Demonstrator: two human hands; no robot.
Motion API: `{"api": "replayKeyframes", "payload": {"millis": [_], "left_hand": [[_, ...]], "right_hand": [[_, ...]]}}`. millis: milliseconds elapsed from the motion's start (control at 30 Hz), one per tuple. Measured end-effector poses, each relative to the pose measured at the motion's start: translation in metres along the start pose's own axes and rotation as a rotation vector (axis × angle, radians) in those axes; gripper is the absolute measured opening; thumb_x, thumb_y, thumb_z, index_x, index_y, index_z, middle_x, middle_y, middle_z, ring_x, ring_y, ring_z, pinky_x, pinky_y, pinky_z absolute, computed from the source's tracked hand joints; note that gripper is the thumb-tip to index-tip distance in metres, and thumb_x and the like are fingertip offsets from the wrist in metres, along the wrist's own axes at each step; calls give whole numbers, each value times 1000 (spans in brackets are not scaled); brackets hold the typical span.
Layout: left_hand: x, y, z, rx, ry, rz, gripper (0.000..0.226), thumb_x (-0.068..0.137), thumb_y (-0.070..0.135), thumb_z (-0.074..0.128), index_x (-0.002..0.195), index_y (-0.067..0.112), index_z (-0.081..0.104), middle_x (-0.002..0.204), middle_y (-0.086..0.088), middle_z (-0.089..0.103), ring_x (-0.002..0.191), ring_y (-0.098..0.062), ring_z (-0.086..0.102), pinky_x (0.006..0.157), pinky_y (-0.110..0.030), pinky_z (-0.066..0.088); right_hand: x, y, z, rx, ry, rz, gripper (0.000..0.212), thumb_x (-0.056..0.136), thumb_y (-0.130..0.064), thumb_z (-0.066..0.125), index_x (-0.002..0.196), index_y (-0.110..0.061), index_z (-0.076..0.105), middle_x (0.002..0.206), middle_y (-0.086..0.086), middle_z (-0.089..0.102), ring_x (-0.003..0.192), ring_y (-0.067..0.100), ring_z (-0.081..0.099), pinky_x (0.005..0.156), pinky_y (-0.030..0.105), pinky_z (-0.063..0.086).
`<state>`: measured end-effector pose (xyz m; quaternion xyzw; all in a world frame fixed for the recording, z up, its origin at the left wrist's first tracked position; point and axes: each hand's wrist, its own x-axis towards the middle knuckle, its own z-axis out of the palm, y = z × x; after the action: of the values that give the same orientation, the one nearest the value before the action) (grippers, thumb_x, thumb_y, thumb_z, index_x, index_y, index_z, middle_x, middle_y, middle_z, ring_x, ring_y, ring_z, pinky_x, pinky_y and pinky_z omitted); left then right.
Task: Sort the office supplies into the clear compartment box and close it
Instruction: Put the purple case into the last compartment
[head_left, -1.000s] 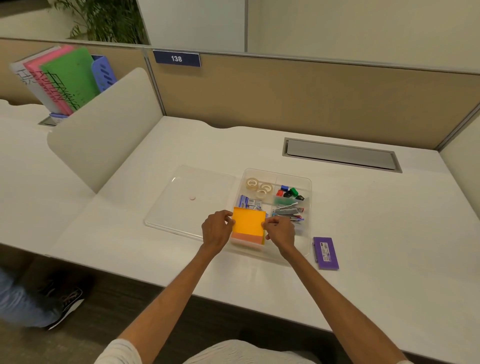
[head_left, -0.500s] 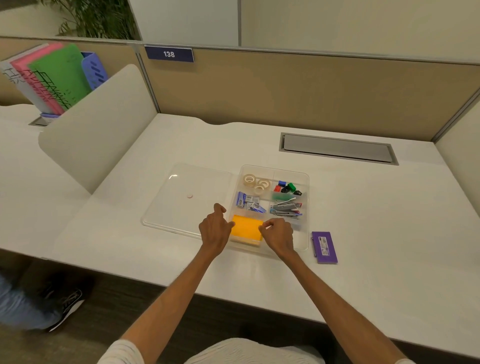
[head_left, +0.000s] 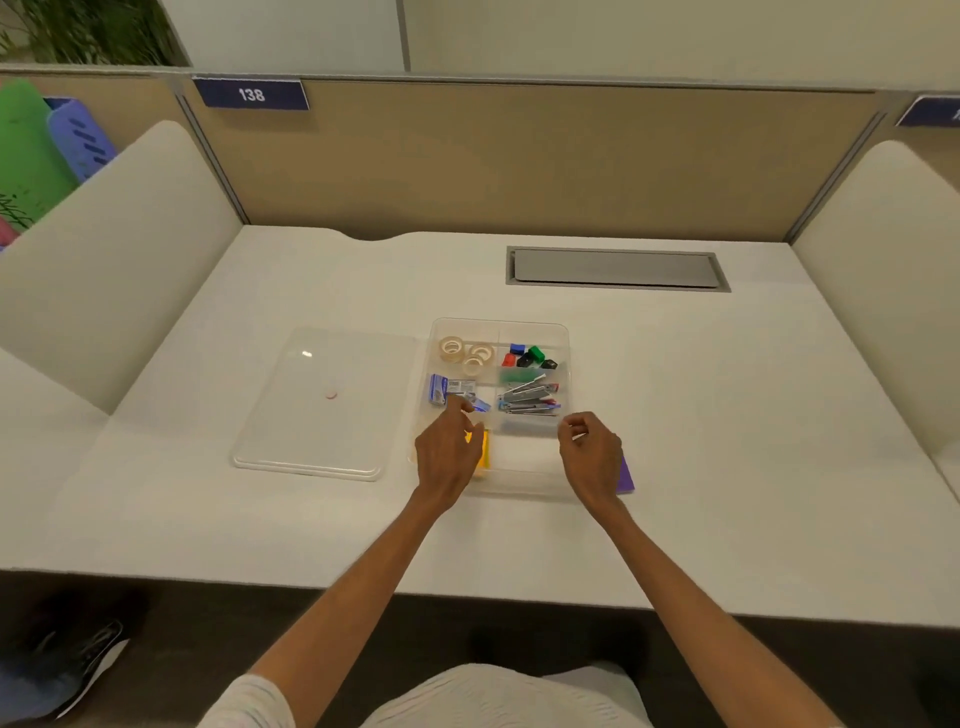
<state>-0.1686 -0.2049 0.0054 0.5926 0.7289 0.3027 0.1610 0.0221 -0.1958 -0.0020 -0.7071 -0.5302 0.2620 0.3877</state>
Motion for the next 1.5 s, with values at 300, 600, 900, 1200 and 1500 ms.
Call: {"api": "replayKeyframes", "payload": {"millis": [300,600,900,1200,1500], "left_hand": [[-7,56,58,56,-279,382,31,91,20,59,123,18,56,132,-2,55,126,-20,47,99,-34,41],[-2,107,105,330,-628,662,58,92,23,61,144,14,37,145,-9,43,138,-22,36,120,-36,22],[-17,128,143,439,-855,703,84,87,17,66,155,14,16,160,-11,16,145,-27,26,113,-37,36],[-12,141,156,530,-818,677,69,94,29,59,150,11,24,150,-12,33,137,-26,33,104,-40,40],[-9,133,157,543,-728,774,75,100,35,48,155,6,5,150,-17,31,133,-28,36,102,-37,41]], "right_hand": [[-4,59,-43,-469,-183,228,73,79,-57,68,131,-12,45,131,8,50,125,26,45,99,46,44],[-6,96,-79,-509,-193,198,70,83,-51,68,136,-14,43,137,8,48,126,19,46,98,36,46],[9,127,-123,-427,-302,109,71,83,-42,72,140,-12,43,138,8,45,128,20,42,100,34,47],[29,141,-137,-447,-448,-61,67,88,-33,69,143,-12,38,139,9,43,129,22,36,105,32,42],[41,142,-145,-371,-523,-109,66,91,-28,66,145,-10,34,141,8,42,129,20,39,107,27,39]]}}
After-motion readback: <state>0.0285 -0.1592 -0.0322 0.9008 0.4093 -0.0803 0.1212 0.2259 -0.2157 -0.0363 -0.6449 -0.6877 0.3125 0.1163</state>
